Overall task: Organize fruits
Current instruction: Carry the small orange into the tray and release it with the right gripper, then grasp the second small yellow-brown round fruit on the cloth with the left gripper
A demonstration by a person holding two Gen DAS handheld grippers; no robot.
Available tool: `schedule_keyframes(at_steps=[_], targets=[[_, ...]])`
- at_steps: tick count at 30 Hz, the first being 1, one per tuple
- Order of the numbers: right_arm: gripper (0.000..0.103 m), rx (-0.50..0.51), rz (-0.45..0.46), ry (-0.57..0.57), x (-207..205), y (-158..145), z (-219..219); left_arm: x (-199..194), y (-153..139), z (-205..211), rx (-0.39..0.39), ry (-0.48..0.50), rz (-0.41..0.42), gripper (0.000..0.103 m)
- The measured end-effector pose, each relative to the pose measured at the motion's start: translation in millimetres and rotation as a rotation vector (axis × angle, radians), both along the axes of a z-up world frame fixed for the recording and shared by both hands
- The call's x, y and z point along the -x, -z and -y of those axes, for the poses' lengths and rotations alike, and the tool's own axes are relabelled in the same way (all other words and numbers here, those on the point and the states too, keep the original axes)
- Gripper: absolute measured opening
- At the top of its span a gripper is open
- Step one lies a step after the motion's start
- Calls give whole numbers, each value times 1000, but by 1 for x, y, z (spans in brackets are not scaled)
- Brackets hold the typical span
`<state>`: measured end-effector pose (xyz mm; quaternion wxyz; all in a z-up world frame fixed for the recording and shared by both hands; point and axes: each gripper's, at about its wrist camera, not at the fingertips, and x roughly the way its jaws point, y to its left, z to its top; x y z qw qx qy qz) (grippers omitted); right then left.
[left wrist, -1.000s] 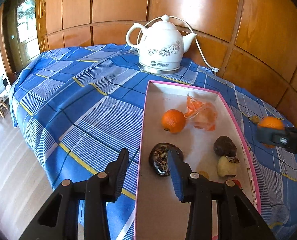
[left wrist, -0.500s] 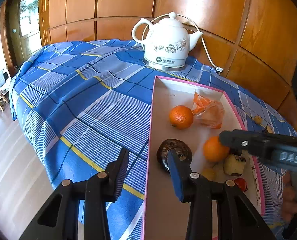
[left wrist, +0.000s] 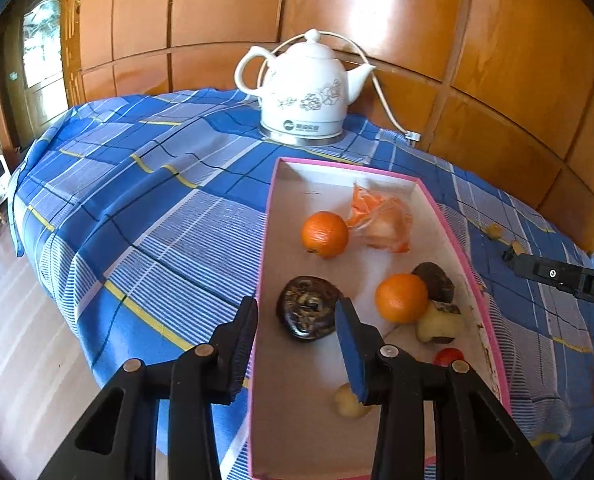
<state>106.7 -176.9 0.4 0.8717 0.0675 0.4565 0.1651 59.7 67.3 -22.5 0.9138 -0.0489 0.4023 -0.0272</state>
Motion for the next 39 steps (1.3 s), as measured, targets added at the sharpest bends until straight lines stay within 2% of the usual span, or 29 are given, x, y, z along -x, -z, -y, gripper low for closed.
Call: schedule_keyframes(at_steps=[8, 20, 29, 36, 39], targets=[[43, 56, -16, 60, 11, 0, 45, 4, -5, 19, -24, 54, 13, 41], [43, 155, -3, 76, 20, -11, 82, 10, -10, 40, -59, 108, 26, 41], [43, 233, 9, 170, 17, -17, 132, 10, -12, 53, -77, 137, 28, 41], [43, 202, -16, 294, 15, -5, 176, 9, -12, 67, -95, 166, 25, 41], [43, 187, -27, 311, 15, -3, 181, 8, -12, 74, -100, 176, 21, 41]])
